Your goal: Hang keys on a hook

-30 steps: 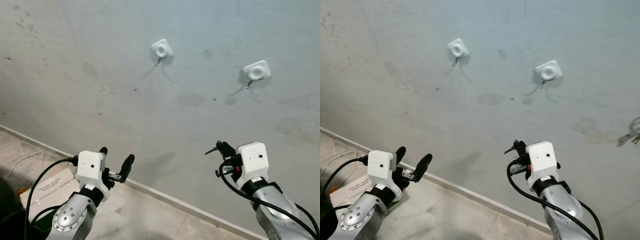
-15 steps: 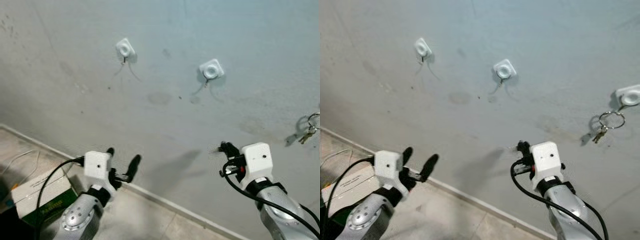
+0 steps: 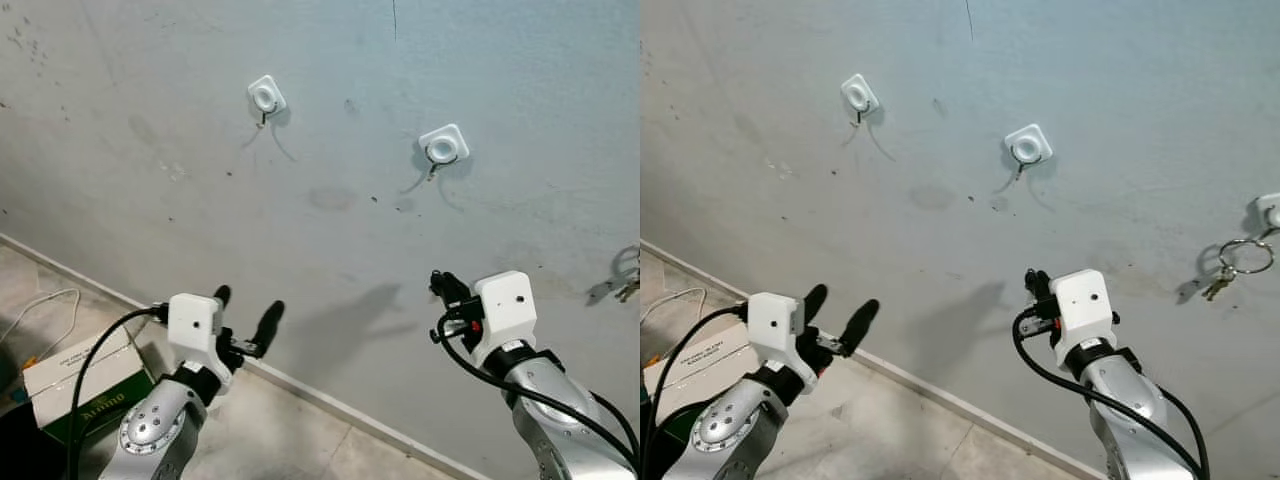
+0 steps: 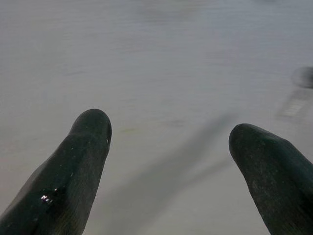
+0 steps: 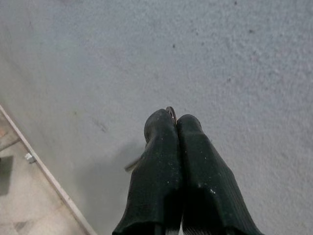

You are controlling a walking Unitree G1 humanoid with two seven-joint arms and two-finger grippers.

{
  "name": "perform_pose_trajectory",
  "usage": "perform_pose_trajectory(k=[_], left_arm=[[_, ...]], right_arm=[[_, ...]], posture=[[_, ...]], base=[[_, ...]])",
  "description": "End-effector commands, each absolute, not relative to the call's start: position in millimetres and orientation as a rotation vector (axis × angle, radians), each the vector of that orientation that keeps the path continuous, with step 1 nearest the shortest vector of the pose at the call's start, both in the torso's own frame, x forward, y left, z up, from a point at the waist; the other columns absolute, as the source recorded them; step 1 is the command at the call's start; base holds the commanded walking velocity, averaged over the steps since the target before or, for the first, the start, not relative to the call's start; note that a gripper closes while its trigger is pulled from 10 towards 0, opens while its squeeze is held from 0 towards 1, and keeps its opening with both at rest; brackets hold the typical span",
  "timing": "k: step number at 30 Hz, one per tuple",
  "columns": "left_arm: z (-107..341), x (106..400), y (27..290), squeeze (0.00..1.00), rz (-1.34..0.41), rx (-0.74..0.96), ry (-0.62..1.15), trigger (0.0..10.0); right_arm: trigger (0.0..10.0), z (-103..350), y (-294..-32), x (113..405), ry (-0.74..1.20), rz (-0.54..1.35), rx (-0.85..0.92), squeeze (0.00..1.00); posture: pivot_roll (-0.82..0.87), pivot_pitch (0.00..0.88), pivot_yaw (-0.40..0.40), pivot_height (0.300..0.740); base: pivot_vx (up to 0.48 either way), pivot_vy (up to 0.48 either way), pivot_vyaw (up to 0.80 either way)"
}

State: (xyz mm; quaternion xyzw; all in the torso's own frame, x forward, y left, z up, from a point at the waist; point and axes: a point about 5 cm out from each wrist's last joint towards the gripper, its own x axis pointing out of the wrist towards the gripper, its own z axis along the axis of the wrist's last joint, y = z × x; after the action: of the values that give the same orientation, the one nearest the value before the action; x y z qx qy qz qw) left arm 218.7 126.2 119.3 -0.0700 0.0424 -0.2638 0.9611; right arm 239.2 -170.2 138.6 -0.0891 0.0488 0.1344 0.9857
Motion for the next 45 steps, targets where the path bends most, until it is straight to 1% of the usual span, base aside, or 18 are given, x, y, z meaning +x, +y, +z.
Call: perform_pose_trajectory(k=[1, 6, 11, 13, 16, 18, 23, 25, 27, 31, 35, 41, 45], left_arm=[[127.2, 216.9, 116.5, 0.00, -0.636, -0.166, 0.065, 10.0], [138.8, 215.2, 105.3, 0.00, -0.790, -0.229, 0.090, 10.0], [143.7, 210.2, 103.7, 0.00, -0.837, -0.215, 0.085, 10.0], [144.2, 204.0, 104.9, 0.00, -0.851, -0.199, 0.086, 10.0], [143.4, 199.0, 109.1, 0.00, -0.832, -0.198, 0.092, 10.0], [140.0, 191.9, 117.1, 0.00, -0.797, -0.206, 0.120, 10.0], [139.3, 189.4, 126.0, 0.00, -0.748, -0.182, 0.126, 10.0], [140.1, 189.7, 128.7, 0.00, -0.726, -0.163, 0.112, 10.0], [146.1, 193.4, 132.5, 0.00, -0.680, -0.101, 0.038, 10.0], [151.8, 196.3, 132.0, 0.00, -0.669, -0.083, -0.004, 10.0], [164.3, 206.8, 126.7, 0.00, -0.653, -0.044, -0.080, 10.0], [172.5, 214.5, 121.3, 0.00, -0.652, -0.037, -0.130, 10.0], [171.3, 214.6, 120.7, 0.00, -0.644, -0.040, -0.130, 10.0]], right_arm=[[10.0, 150.1, -167.8, 240.6, 0.055, 0.275, -0.180, 0.00], [10.0, 159.6, -159.2, 243.2, 0.011, 0.293, -0.168, 0.00], [10.0, 164.6, -154.8, 239.1, -0.012, 0.315, -0.171, 0.00], [10.0, 168.0, -154.9, 235.9, -0.019, 0.319, -0.166, 0.00], [10.0, 171.7, -154.9, 232.7, -0.030, 0.325, -0.176, 0.00], [10.0, 179.3, -156.5, 227.9, -0.057, 0.326, -0.200, 0.00], [10.0, 192.6, -152.8, 225.9, -0.105, 0.343, -0.215, 0.00], [10.0, 195.0, -151.0, 226.6, -0.112, 0.351, -0.213, 0.00], [10.0, 198.8, -146.7, 229.4, -0.125, 0.374, -0.202, 0.00], [10.0, 202.5, -143.9, 233.2, -0.141, 0.383, -0.197, 0.00], [10.0, 210.9, -138.2, 244.1, -0.181, 0.396, -0.185, 0.00], [10.0, 218.7, -133.3, 253.6, -0.217, 0.394, -0.165, 0.00], [10.0, 220.1, -132.0, 255.1, -0.225, 0.395, -0.162, 0.00]], posture=[[-0.06, 0.090, 0.001, 0.740], [-0.05, 0.098, 0.007, 0.740], [-0.05, 0.100, 0.012, 0.740], [-0.05, 0.103, 0.014, 0.740], [-0.05, 0.105, 0.017, 0.740], [-0.04, 0.103, 0.018, 0.740], [-0.03, 0.096, 0.014, 0.740], [-0.03, 0.091, 0.013, 0.740], [-0.02, 0.085, 0.009, 0.740], [-0.02, 0.075, 0.008, 0.740], [-0.02, 0.057, 0.009, 0.740], [-0.01, 0.049, 0.011, 0.740], [-0.01, 0.044, 0.012, 0.740]], base=[[0.000, 0.000, 0.00], [0.000, 0.000, 0.00], [0.000, 0.000, 0.00], [0.000, 0.000, 0.00], [0.000, 0.000, 0.00], [0.000, 0.000, 0.00], [0.000, 0.000, 0.00], [0.000, 0.000, 0.00], [0.000, 0.000, 0.00], [0.000, 0.000, 0.00], [0.000, 0.000, 0.00], [0.000, 0.000, 0.00], [0.000, 0.000, 0.00]])
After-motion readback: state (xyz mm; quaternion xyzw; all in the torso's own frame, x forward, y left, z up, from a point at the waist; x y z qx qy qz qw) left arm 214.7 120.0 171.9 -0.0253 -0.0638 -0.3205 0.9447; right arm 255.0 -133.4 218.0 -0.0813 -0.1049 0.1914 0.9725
